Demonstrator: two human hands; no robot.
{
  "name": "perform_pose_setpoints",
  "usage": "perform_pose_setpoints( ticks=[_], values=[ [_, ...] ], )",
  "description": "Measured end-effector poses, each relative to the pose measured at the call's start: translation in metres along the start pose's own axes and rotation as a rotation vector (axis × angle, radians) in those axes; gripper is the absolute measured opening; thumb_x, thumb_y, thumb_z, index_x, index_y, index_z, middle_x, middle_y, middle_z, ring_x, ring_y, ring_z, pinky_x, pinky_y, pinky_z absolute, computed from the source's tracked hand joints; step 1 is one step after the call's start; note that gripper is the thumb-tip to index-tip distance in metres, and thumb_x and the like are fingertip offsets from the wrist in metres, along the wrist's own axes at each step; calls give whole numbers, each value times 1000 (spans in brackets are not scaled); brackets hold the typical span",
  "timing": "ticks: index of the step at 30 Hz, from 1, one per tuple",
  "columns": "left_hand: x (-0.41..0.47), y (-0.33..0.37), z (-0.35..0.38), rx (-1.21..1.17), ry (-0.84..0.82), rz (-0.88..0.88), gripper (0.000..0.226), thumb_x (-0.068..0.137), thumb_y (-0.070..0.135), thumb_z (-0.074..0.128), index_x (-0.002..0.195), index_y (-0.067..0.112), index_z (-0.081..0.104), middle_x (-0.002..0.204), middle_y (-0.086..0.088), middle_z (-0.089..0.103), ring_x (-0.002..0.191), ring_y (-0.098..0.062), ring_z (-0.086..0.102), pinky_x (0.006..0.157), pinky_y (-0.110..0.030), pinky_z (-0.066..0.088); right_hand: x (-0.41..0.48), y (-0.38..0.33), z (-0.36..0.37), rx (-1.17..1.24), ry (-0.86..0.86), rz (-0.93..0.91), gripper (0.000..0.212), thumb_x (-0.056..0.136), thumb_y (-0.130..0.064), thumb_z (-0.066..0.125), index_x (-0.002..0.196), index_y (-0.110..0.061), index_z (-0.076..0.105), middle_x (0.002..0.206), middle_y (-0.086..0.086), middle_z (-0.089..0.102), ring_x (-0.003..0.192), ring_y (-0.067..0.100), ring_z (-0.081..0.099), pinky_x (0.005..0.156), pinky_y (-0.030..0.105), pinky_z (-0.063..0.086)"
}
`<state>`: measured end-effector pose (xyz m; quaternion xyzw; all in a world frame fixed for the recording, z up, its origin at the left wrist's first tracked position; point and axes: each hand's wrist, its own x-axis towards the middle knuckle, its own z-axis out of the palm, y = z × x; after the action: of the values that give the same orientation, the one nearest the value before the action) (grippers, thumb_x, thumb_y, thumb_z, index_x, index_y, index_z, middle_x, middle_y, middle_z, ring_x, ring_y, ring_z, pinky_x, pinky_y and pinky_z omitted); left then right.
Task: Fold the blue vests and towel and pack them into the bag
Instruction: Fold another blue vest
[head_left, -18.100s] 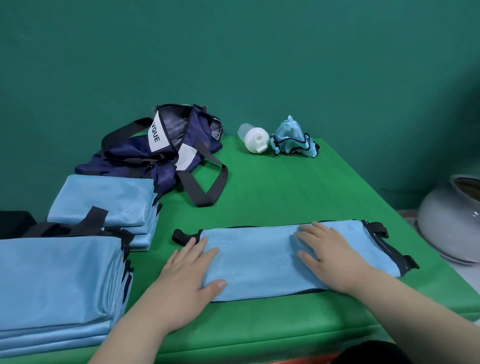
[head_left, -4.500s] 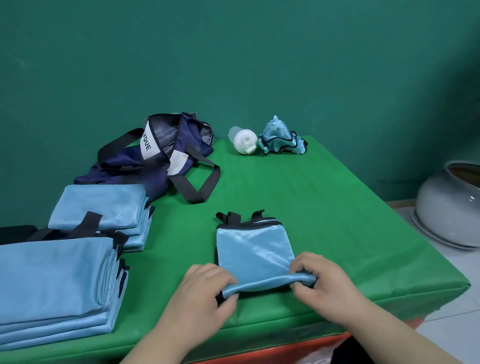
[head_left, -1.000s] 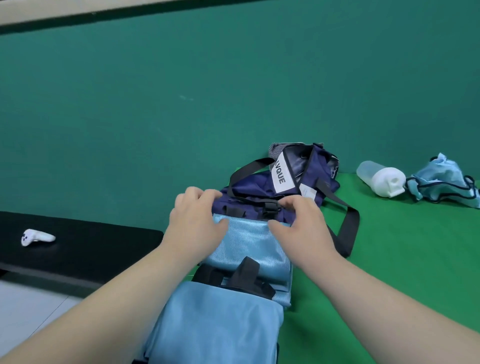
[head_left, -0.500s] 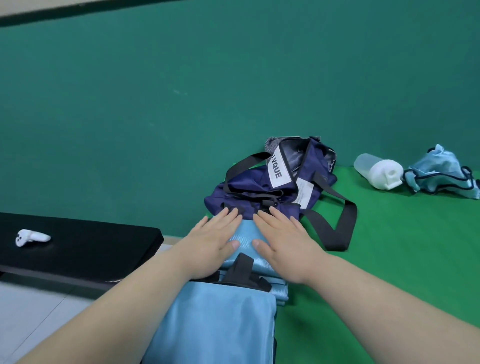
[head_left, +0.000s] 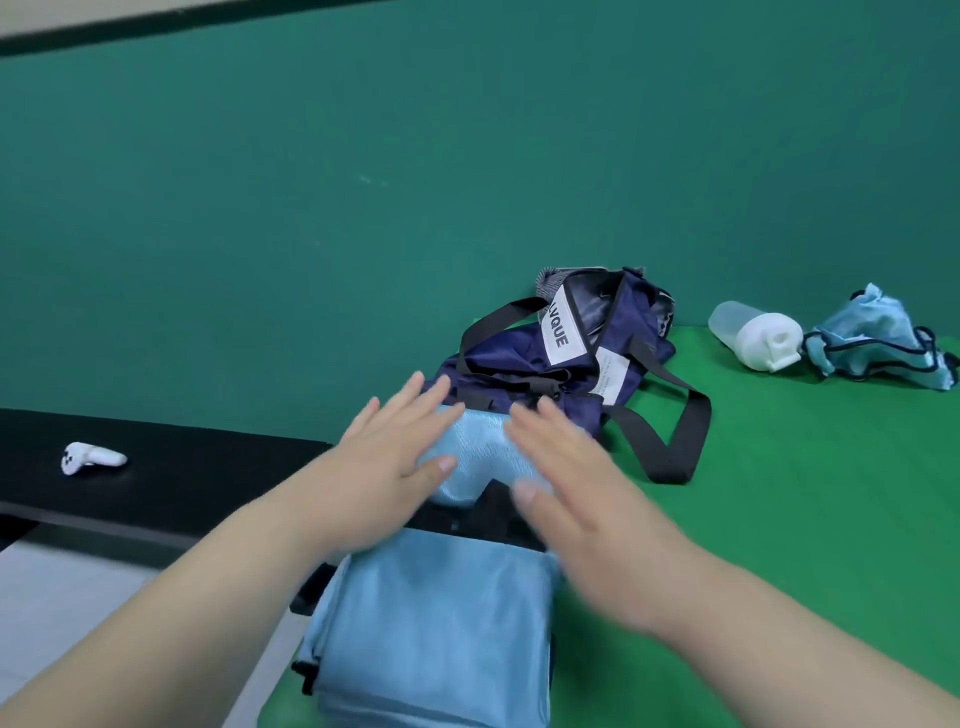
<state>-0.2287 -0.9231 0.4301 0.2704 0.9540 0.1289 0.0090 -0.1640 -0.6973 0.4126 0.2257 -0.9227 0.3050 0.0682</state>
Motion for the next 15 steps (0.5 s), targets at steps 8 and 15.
perform_pose_setpoints(
  ticks=[8, 15],
  values=[
    [-43, 7, 37, 286, -68, -47, 85, 88, 72, 5, 159, 26, 1, 159, 15, -25, 147, -3, -26, 124, -44, -5, -12, -17, 61, -565, -131, 5, 86, 89, -57, 1, 158, -7, 13, 168, 8, 7, 154, 24, -11, 119, 59, -11],
    [-30, -8, 41, 414, -55, -6, 80, 93, 67, 7, 159, 23, -7, 162, 6, -25, 149, -12, -25, 123, -47, -6, -5, -6, 61, -629, -204, 198, 103, 73, -69, -14, 159, -14, -5, 167, 8, -13, 151, 30, -23, 117, 64, -12]
  ],
)
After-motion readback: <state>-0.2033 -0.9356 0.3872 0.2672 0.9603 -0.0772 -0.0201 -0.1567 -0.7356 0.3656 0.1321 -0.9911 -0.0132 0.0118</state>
